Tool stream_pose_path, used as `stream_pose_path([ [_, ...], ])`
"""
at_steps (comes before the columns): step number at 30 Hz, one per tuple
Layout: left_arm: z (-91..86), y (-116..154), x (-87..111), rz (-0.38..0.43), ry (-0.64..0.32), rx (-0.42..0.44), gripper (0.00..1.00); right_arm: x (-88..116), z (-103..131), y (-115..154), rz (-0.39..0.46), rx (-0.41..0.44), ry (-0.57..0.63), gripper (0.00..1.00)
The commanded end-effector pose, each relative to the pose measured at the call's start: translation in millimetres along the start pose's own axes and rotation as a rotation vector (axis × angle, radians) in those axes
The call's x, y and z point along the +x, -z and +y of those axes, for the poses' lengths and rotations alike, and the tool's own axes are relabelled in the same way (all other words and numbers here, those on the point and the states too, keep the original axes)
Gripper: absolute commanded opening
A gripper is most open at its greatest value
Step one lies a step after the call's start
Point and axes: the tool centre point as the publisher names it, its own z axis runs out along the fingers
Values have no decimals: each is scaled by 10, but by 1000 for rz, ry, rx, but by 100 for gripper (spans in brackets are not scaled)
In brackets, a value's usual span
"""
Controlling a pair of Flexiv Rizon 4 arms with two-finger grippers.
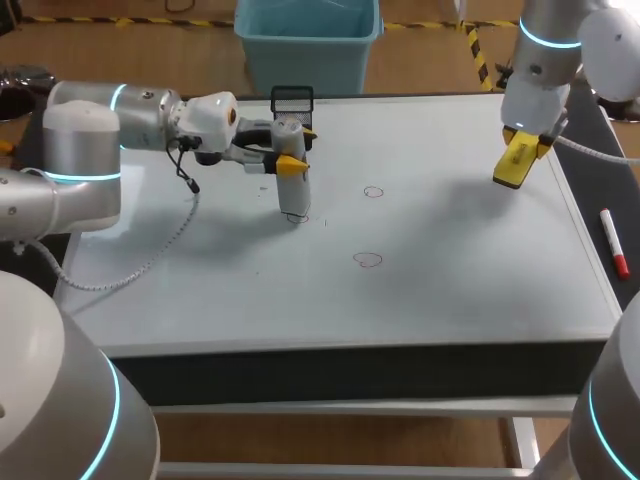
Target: Pick up the inspection probe, press it on each red-marked spot on the whiteboard one by one, put down the probe, pick up the eraser, and wipe off all the red marks.
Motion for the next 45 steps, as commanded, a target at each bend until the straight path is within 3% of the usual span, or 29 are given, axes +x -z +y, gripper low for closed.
stream_pose_path([
  [1,37,-7,-59,16,2,5,0,9,-2,11,2,2,2,0],
  [13,147,-37,-104,35,14,-9,0,9,-2,11,2,2,2,0],
  [45,236,-77,-47,48,34,-30,0,9,-2,11,2,2,2,0],
])
